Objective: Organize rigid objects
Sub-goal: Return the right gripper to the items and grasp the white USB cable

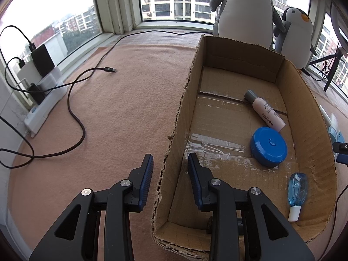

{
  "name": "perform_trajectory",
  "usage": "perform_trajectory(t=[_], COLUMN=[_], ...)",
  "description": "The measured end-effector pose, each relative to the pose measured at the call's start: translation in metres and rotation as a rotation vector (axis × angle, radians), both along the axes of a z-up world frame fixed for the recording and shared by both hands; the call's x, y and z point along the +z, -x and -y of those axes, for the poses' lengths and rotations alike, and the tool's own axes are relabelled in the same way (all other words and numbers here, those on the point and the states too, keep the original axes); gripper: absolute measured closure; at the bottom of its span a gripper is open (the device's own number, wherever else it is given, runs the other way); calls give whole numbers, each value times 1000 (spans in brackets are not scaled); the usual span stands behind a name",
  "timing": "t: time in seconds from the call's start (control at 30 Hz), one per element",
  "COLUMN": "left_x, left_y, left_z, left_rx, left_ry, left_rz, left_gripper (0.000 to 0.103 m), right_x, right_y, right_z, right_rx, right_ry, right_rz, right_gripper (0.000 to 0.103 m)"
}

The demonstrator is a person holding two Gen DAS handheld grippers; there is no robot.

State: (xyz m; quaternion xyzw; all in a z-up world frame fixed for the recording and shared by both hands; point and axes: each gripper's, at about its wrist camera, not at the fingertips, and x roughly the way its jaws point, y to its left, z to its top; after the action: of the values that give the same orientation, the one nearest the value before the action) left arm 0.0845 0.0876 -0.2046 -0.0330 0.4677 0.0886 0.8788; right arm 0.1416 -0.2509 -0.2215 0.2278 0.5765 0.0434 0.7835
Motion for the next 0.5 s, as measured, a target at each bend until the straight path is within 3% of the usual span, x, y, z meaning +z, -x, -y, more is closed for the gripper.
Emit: perform_trajectory(t=[0.17, 0.5], left_x=[0, 0], left_y=[0, 0], left_z=[0, 0], left_rx=[0, 1], left_ry=[1, 1], left_rz=[1, 1], left_gripper=[72, 72], right_x=[0, 1], right_y=[-5, 8], right_z=[-6, -4], right_rx=[32, 150], right_ry=[66, 93], right_rz=[5, 21], right_gripper=[69, 84])
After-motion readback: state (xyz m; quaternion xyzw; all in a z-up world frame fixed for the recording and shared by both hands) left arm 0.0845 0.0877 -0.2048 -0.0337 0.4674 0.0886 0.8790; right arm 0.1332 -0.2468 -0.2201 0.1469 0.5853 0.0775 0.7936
